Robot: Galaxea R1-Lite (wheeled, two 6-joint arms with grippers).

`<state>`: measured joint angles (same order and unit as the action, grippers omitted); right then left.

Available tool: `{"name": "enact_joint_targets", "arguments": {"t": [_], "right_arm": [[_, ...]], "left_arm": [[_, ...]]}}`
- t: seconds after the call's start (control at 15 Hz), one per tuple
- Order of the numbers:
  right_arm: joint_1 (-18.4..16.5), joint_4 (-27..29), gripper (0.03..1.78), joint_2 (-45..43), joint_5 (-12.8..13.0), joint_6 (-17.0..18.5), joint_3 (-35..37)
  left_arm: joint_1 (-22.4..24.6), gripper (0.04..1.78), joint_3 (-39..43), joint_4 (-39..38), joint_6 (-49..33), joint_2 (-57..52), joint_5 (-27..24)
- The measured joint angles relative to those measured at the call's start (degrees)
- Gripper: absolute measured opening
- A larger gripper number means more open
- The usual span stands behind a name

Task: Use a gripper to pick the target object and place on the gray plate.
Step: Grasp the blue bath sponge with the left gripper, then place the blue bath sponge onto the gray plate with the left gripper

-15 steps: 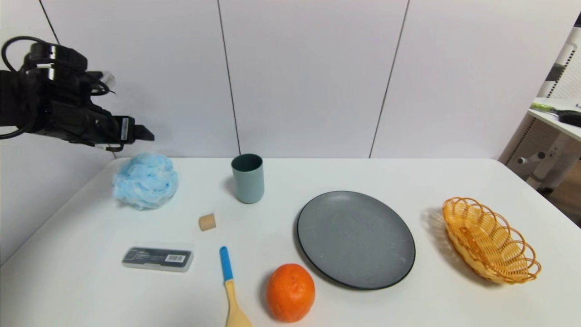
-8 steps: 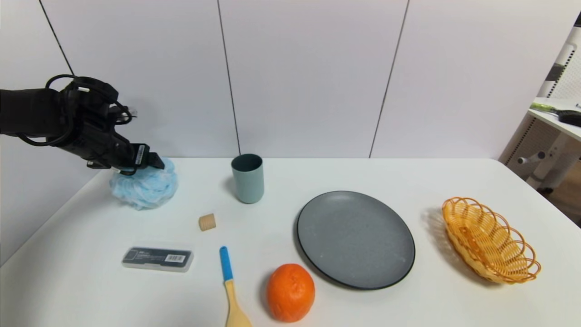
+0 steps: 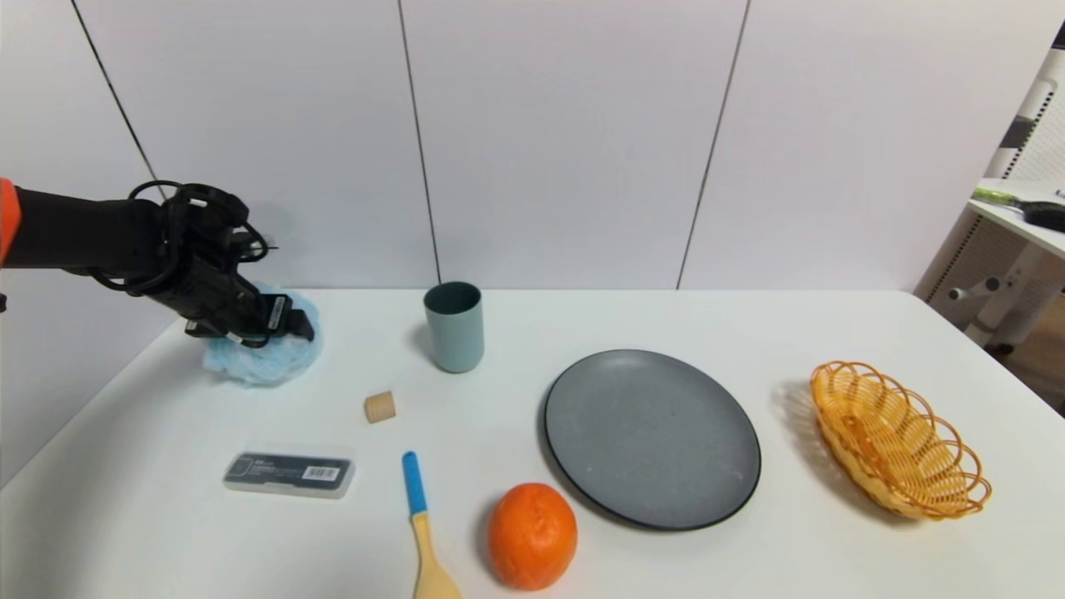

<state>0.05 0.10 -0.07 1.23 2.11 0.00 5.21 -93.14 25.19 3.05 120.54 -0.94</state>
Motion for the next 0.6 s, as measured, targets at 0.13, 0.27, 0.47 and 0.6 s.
{"name": "enact_joint_targets", "arguments": {"t": [0.13, 0.27, 0.47, 0.6], "right_arm": [[0.0, -0.02, 1.71, 0.0, -0.02, 0.0, 0.0], [0.0, 0.0, 1.71, 0.0, 0.0, 0.0, 0.0], [0.02, 0.0, 1.71, 0.0, 0.0, 0.0, 0.0], [0.02, 0.0, 1.71, 0.0, 0.0, 0.0, 0.0]], "left_arm": [[0.0, 1.69, -0.2, -0.13, 0.01, 1.4, 0.01], [0.0, 1.69, -0.74, -0.09, 0.04, 2.3, -0.05], [-0.13, 1.38, -0.91, 0.26, 0.52, 2.47, -0.07], [-0.24, 1.11, -0.55, 0.3, 2.93, 2.06, -0.11]]}}
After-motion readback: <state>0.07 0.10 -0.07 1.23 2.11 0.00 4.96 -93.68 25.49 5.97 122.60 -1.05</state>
